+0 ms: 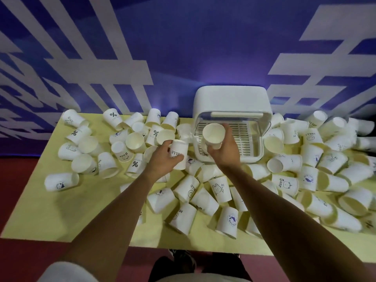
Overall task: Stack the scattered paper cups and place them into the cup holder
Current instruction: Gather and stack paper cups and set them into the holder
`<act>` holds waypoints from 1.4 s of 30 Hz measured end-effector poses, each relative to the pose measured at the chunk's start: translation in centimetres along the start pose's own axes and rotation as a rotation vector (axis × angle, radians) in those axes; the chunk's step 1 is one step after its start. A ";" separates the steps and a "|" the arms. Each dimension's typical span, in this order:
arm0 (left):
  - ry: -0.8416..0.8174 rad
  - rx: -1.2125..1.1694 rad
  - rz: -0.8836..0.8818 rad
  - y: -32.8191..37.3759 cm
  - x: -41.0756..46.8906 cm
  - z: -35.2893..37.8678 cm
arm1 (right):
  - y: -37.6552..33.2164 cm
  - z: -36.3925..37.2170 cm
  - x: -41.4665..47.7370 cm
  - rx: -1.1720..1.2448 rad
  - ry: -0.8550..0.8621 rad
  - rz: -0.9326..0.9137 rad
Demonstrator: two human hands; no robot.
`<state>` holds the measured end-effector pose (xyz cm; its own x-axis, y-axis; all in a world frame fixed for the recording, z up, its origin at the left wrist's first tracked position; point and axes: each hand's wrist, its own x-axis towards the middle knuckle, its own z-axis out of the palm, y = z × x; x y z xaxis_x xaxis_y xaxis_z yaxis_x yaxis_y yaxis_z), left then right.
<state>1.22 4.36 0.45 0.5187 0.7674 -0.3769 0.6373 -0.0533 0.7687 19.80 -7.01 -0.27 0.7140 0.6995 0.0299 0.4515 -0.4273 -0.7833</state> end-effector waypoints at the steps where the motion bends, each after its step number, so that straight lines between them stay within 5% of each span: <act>1: -0.011 -0.017 -0.010 -0.1 0.1 0.2 | 0.1 0.1 0.1 0.000 0.004 0.004; 14: -0.029 -0.096 -0.111 -0.1 0.8 0.8 | 1.3 1.0 1.0 -0.140 -0.082 0.120; 20: 0.002 -0.198 -0.096 1.5 0.9 1.1 | 1.1 -0.3 -0.9 -0.112 -0.059 -0.001; 27: 0.015 -0.341 -0.108 3.3 1.0 1.3 | 1.2 -1.3 -2.6 -0.032 -0.269 0.012; 42: -0.215 -0.491 -0.172 3.3 0.9 1.1 | -3.0 -0.6 -3.5 0.232 -0.144 0.122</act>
<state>4.37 4.15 2.08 0.5676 0.5888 -0.5754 0.4096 0.4043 0.8178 16.32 -8.53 2.34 0.6649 0.7321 -0.1481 0.2209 -0.3822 -0.8973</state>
